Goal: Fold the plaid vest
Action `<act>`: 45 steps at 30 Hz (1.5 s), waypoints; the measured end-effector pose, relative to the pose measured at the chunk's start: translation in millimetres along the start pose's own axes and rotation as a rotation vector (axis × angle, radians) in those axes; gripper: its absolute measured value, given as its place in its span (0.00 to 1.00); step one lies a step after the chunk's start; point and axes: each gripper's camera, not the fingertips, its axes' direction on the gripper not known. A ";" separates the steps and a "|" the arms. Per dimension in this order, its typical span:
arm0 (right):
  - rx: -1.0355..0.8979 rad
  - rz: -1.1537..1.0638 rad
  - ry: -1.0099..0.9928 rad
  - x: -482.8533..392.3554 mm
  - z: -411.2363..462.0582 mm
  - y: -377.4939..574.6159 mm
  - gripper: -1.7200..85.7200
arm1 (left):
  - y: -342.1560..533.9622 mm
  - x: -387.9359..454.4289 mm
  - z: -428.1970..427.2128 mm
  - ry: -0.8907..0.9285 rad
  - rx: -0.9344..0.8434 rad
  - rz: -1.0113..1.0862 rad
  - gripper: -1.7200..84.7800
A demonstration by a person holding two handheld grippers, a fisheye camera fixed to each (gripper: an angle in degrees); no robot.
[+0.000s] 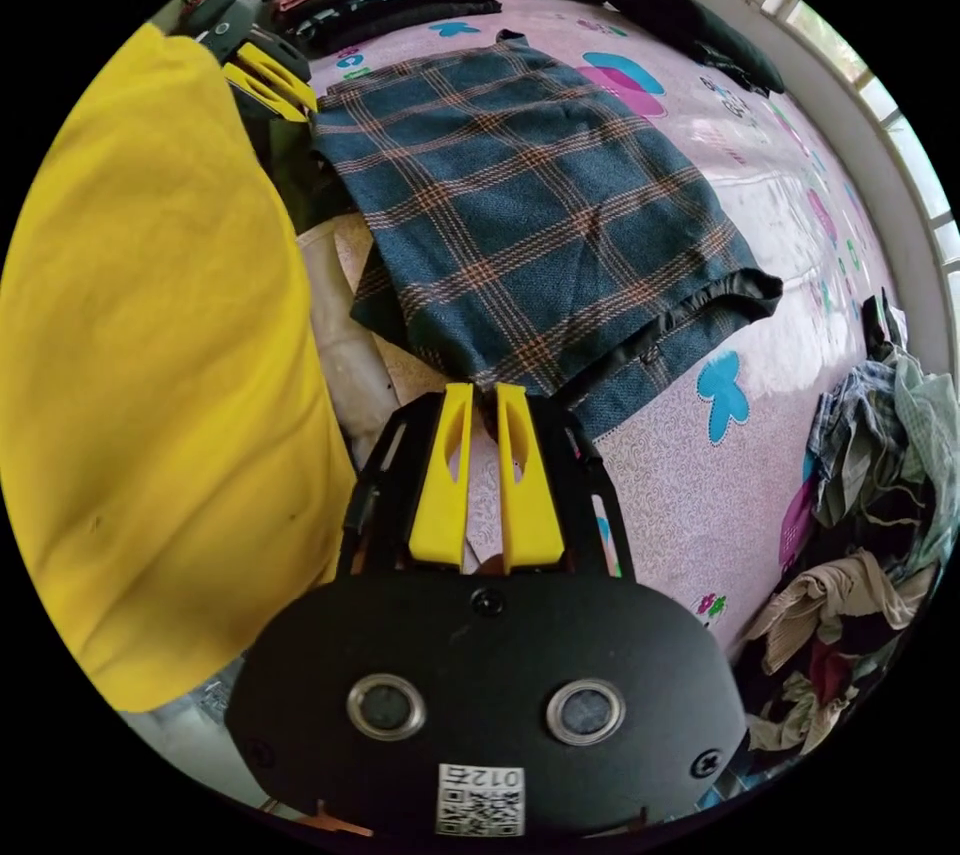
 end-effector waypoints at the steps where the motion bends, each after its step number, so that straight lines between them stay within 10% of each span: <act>1: 0.004 0.002 -0.007 -0.9 -1.0 3.4 0.07 | 3.0 -2.3 -1.4 0.008 -0.001 -0.009 0.03; 30: 0.284 0.427 -0.312 84.3 -23.3 38.9 0.03 | 70.6 -250.8 1.7 0.650 0.102 -0.748 0.03; 45: 0.073 0.398 -0.225 101.0 40.2 11.8 0.02 | 85.2 -236.1 81.6 0.537 -0.233 -0.781 0.02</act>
